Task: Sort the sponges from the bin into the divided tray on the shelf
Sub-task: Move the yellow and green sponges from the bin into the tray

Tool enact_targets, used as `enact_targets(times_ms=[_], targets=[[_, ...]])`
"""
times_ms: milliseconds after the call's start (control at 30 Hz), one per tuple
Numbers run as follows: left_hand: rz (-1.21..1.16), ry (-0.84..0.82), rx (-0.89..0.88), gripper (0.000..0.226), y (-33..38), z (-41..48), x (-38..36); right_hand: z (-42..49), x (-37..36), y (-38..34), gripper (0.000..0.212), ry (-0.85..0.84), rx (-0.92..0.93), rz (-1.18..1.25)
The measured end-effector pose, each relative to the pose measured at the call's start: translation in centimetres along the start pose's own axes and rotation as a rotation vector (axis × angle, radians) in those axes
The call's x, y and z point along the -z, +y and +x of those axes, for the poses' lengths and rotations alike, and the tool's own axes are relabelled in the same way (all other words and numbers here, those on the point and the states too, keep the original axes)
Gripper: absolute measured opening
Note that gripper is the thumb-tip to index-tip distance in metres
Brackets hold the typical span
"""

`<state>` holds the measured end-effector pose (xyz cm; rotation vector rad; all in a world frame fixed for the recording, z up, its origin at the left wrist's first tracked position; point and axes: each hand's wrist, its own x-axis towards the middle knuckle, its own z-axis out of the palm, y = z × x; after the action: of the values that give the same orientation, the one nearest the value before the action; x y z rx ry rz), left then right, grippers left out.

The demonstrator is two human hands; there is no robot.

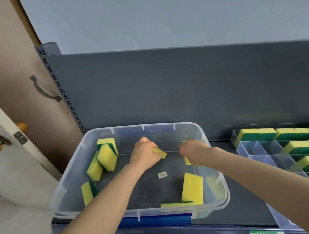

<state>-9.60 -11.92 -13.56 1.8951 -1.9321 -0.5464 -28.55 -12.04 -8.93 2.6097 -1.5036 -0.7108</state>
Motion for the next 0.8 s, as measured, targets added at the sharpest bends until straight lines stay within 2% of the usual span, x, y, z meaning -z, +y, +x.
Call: enact_targets(times_ms=[200, 300, 433, 600, 800], targets=[[0.2, -0.094, 0.022, 0.049, 0.6, 0.0, 0.8, -0.2, 1.4, 0.8, 0.042, 0.11, -0.029, 0.227], [0.319, -0.118, 0.027, 0.056, 1.0, -0.1, 1.6, -0.6, 2.2, 1.6, 0.035, 0.232, -0.03, 0.378], [0.322, -0.028, 0.019, 0.053, 1.5, 0.2, 3.7, -1.4, 3.3, 2.8, 0.03, 0.375, -0.041, 0.523], [0.247, 0.094, -0.07, 0.029, 3.8, 0.9, 7.7, -2.7, 4.8, 5.3, 0.028, 0.507, -0.063, 0.705], [0.209, 0.227, -0.169, 0.026, 7.9, 1.2, 10.5, -4.4, 5.9, 8.6, 0.024, 0.625, -0.072, 0.77]])
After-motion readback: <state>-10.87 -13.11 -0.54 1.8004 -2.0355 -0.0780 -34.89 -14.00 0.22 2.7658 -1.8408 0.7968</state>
